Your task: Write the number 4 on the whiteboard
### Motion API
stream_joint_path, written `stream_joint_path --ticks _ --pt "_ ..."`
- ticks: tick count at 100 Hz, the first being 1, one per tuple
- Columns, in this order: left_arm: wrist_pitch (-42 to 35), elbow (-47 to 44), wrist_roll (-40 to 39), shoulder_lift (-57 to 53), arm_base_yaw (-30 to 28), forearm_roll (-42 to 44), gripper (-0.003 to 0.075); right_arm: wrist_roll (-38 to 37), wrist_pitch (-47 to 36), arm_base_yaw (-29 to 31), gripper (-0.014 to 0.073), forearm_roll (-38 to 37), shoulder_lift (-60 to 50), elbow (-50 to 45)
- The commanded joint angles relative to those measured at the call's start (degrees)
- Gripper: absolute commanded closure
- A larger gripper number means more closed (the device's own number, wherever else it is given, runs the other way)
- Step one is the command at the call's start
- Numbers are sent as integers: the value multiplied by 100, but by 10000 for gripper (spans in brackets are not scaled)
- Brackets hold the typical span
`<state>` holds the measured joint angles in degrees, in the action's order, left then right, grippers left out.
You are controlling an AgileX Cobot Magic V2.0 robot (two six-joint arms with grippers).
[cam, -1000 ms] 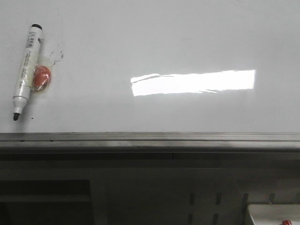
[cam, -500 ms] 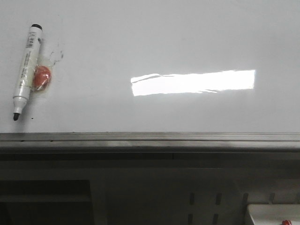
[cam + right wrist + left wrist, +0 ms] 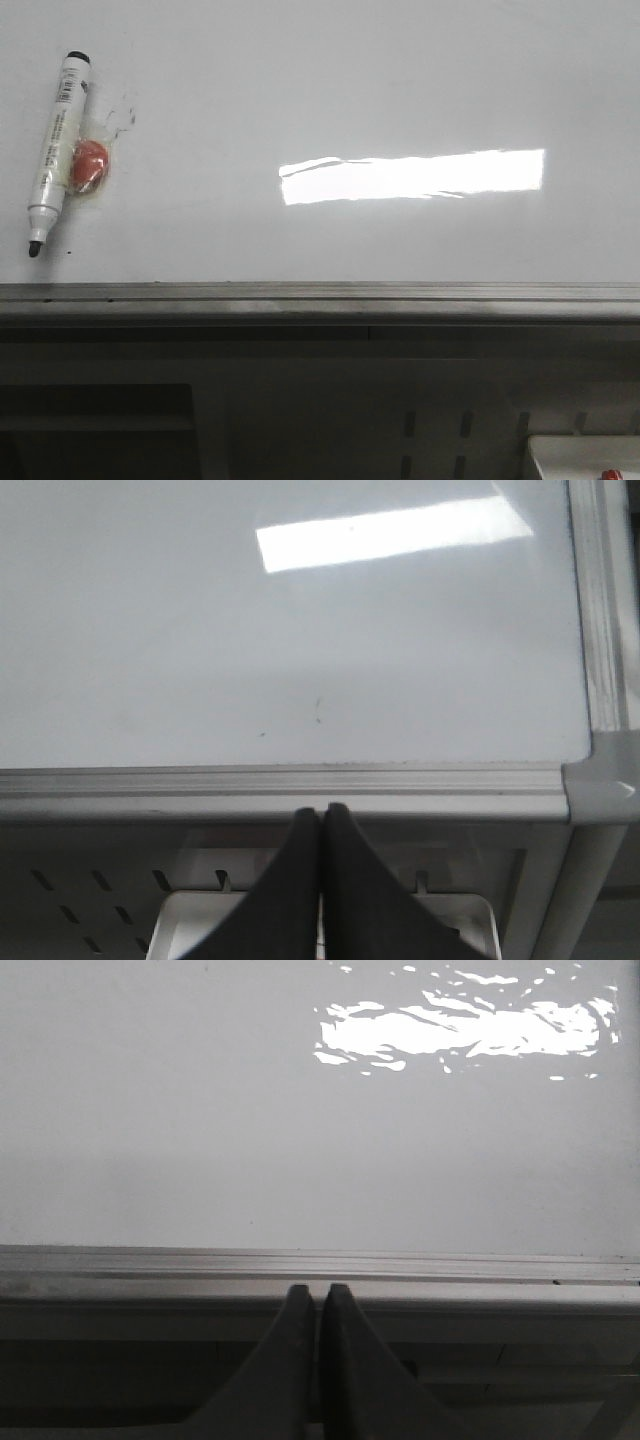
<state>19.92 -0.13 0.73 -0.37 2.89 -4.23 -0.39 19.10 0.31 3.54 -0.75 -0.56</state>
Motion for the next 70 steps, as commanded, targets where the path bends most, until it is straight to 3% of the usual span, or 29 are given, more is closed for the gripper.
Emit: stream_joint_path --ticks 1,30,55,70 --pt "-266 -204 9 -141 -31 -69 741 39 -95 41 659 -10 -77 -142" --pt "-289 -204 9 -141 -31 -69 741 39 -509 41 659 276 -77 -142" --pt "-1509 -204 9 -141 -31 -93 741 39 -679 41 659 494 -66 -142" --pt "-1797 -204 9 -141 -31 -93 741 39 -1075 41 659 425 -66 -142"
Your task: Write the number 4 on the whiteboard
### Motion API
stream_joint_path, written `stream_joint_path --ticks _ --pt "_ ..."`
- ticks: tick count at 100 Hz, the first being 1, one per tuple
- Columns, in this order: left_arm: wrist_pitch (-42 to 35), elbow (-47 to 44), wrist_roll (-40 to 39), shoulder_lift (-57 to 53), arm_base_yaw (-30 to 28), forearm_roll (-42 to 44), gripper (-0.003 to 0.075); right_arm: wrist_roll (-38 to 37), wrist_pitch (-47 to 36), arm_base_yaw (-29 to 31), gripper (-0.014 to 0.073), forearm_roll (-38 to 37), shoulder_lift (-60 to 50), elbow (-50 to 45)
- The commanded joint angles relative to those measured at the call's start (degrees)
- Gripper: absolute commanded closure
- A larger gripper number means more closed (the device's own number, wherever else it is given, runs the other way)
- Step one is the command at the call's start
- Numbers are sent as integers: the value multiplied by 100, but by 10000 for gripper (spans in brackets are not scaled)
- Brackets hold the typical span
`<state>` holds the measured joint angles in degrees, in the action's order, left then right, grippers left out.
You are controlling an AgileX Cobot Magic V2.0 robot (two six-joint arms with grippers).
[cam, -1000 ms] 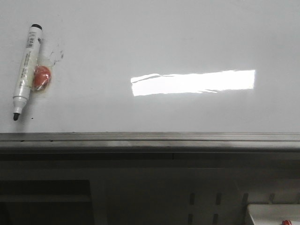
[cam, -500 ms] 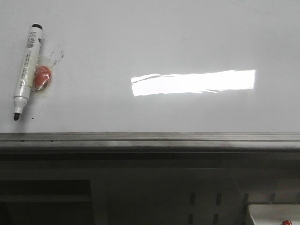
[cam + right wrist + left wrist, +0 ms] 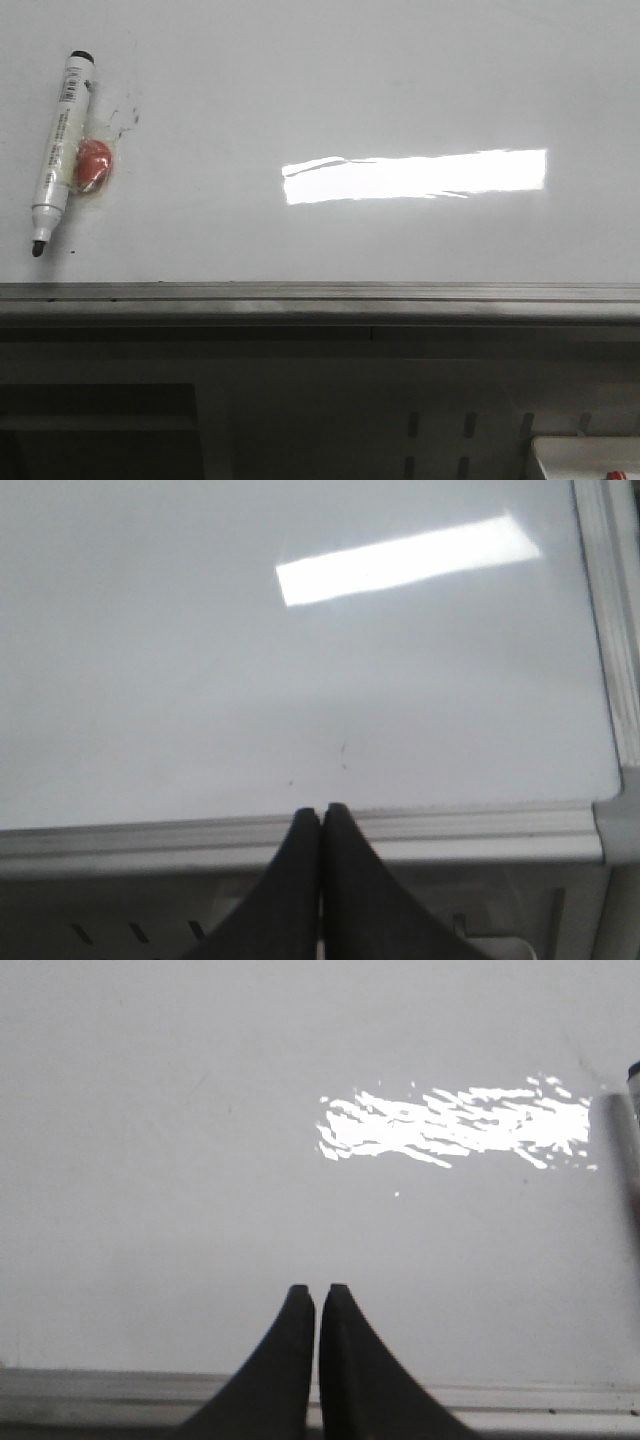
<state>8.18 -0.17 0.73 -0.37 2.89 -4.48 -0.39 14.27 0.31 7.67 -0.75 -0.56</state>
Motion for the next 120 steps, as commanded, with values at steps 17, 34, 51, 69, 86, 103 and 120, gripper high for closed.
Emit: stream_joint_path --ticks 17,34,51,69,86,103,120 --pt "-700 -125 9 -141 -31 -68 741 39 -632 41 659 71 -66 -142" --pt "-67 535 9 93 -31 149 741 39 -601 41 658 462 444 -83" --pt "579 1270 9 885 -31 448 741 39 -426 41 658 488 1617 425" --pt "61 1453 9 1530 -31 365 740 39 -371 41 658 894 2707 1286" --pt "-105 1453 9 1982 -20 -55 559 39 -944 41 658 894 3296 1455" --pt "-1529 1393 -8 2388 -20 -326 299 39 -1267 41 658 894 3622 1455" --pt "-2032 1474 -8 2774 245 42 295 39 -1369 20 658 894 3667 1455"
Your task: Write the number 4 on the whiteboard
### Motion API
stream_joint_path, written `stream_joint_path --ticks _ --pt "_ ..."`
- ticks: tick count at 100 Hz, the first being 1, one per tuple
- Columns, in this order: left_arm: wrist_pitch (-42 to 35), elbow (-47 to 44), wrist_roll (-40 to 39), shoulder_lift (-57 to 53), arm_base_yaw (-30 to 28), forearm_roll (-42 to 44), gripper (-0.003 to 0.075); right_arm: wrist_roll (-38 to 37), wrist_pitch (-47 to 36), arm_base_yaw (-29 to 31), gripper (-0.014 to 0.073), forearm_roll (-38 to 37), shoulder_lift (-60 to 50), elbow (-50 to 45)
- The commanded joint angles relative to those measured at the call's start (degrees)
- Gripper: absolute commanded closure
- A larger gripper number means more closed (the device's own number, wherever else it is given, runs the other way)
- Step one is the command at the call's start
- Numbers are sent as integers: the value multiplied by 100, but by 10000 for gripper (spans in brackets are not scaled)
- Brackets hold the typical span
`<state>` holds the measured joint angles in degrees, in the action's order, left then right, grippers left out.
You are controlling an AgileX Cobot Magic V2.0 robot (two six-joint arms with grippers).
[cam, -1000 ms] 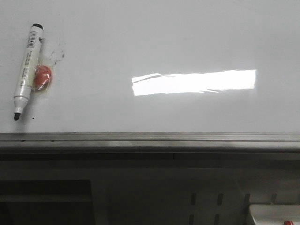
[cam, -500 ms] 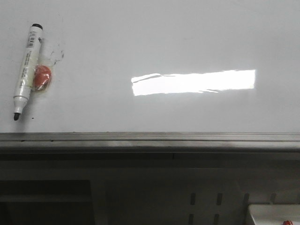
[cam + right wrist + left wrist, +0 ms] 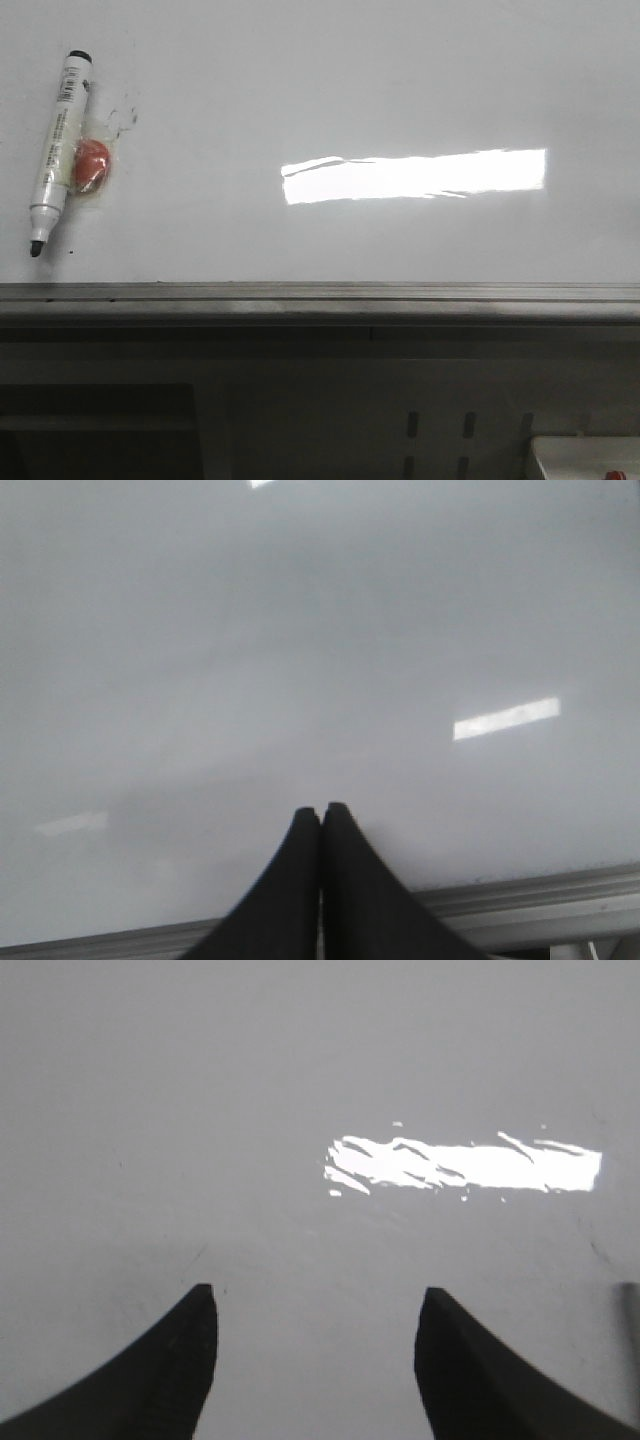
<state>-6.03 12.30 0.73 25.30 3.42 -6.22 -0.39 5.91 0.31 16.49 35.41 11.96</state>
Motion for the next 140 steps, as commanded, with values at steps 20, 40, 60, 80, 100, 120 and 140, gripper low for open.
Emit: stream_joint_path --ticks 20,40,60,80,100,120,140 --pt "-568 228 -18 604 1729 622 295 39 -521 20 658 13 52 203" --pt "-570 326 -18 1232 3038 233 302 39 -456 20 658 13 52 203" --pt "-936 532 -18 2292 3356 -220 301 39 -506 20 658 13 52 203" --pt "-1535 564 -40 3129 3356 -463 301 39 -522 20 658 13 52 203" --pt "-1873 619 -41 3628 3356 -463 415 39 -531 20 658 13 52 203" --pt "-1674 619 -41 3706 3356 -507 741 39 -537 8 658 55 52 240" --pt "-1879 619 -30 3476 3356 463 741 482 369 -450 658 43 52 758"
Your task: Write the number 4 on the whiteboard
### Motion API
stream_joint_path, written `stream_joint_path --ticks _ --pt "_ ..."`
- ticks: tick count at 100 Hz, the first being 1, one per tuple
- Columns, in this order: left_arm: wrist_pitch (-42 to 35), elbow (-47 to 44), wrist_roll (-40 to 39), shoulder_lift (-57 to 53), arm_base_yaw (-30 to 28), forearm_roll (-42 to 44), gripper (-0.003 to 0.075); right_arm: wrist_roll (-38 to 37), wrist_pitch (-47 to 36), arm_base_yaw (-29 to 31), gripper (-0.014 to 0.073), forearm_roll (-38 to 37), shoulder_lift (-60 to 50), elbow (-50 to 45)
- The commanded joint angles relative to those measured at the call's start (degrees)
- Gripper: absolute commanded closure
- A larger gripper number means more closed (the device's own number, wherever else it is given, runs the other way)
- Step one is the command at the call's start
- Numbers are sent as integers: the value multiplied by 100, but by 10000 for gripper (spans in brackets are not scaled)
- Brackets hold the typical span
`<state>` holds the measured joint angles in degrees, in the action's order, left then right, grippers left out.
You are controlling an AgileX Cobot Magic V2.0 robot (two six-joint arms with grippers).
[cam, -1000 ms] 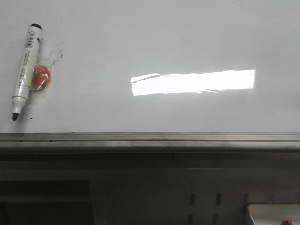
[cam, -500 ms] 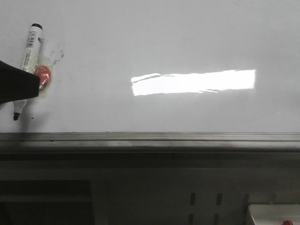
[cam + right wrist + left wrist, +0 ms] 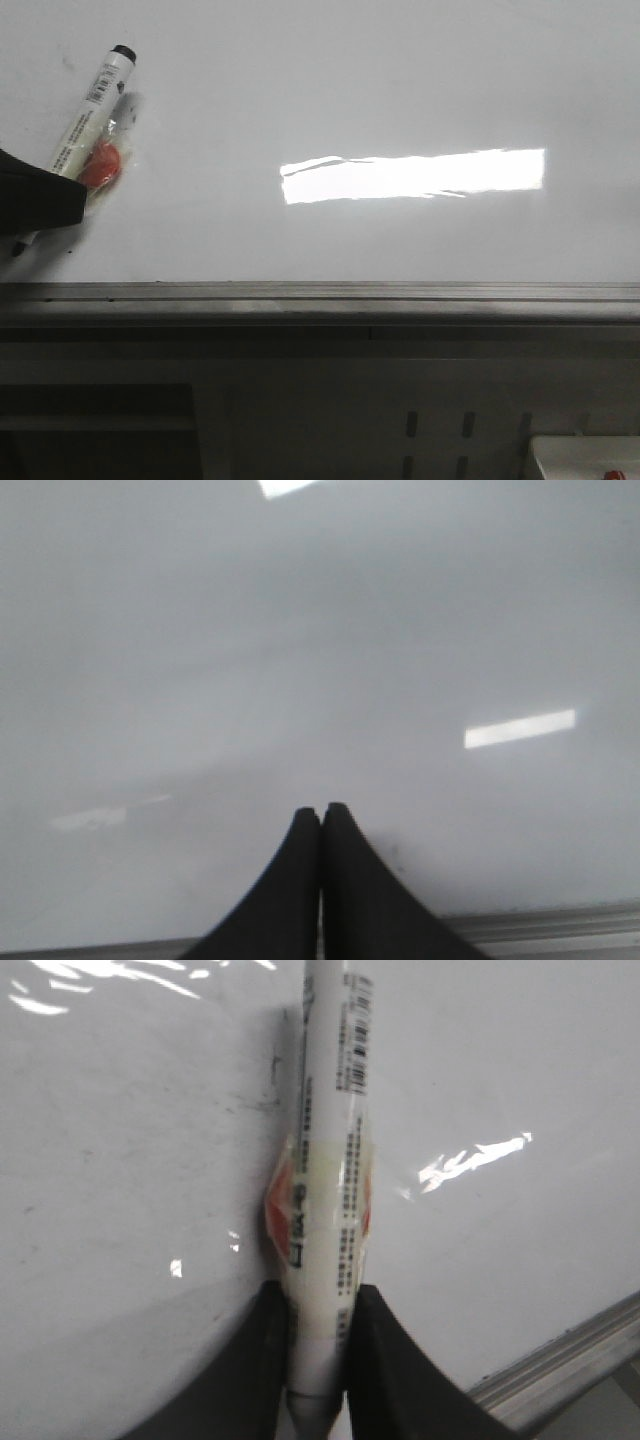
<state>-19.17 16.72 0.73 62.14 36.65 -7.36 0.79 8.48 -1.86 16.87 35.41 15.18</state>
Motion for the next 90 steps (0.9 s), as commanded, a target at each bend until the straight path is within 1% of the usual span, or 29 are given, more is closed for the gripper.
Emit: stream_joint_path --ticks 1,6,10,17,28,31,37,40,42,43,44,46,49,53,57,64,73,90 --pt "-577 177 -30 -242 33 736 741 410 161 -316 658 5 65 466" --pt "-577 177 -30 -373 33 1436 741 684 424 -657 658 5 78 680" --pt "-591 177 -30 -482 33 1947 741 845 480 -947 658 5 120 863" --pt "-613 177 -30 -642 33 2658 741 1015 495 -1665 658 5 231 1186" --pt "-784 177 -30 -765 33 3655 741 1039 540 -2726 655 5 560 1630" --pt "-936 177 -30 -781 33 3936 741 1049 563 -3087 638 -5 706 1767" --pt "-1235 177 -30 -781 33 4278 741 1130 665 -3666 571 -46 948 1993" --pt "-1372 177 -30 -770 33 4415 741 1182 696 -3999 505 -68 1104 2131" --pt "-1459 177 -30 -770 33 4506 741 1222 707 -4121 477 -86 1169 2180" --pt "-1486 177 -30 -770 33 4567 741 1237 707 -4234 431 -84 1232 2228" --pt "-1529 177 -30 -770 33 4596 741 1237 695 -4287 431 -84 1262 2253" --pt "-1571 177 -30 -770 33 4668 741 1248 671 -4478 369 -99 1348 2326" --pt "-1641 177 -30 -770 33 4734 741 1248 641 -4596 325 -113 1461 2418" --pt "-1676 177 -30 -770 33 4814 741 1248 610 -4754 242 -113 1611 2546" --pt "-1691 177 -30 -770 33 4923 741 1248 549 -4783 202 -113 1725 2653" --pt "-1699 177 -30 -770 33 5119 741 1248 467 -4815 199 -113 1901 2794" --pt "-1699 177 -30 -770 33 5159 741 1248 538 -4839 199 -113 2112 2960" --pt "-1719 177 -30 -610 33 5159 741 1417 450 -5219 200 -124 2459 3194"
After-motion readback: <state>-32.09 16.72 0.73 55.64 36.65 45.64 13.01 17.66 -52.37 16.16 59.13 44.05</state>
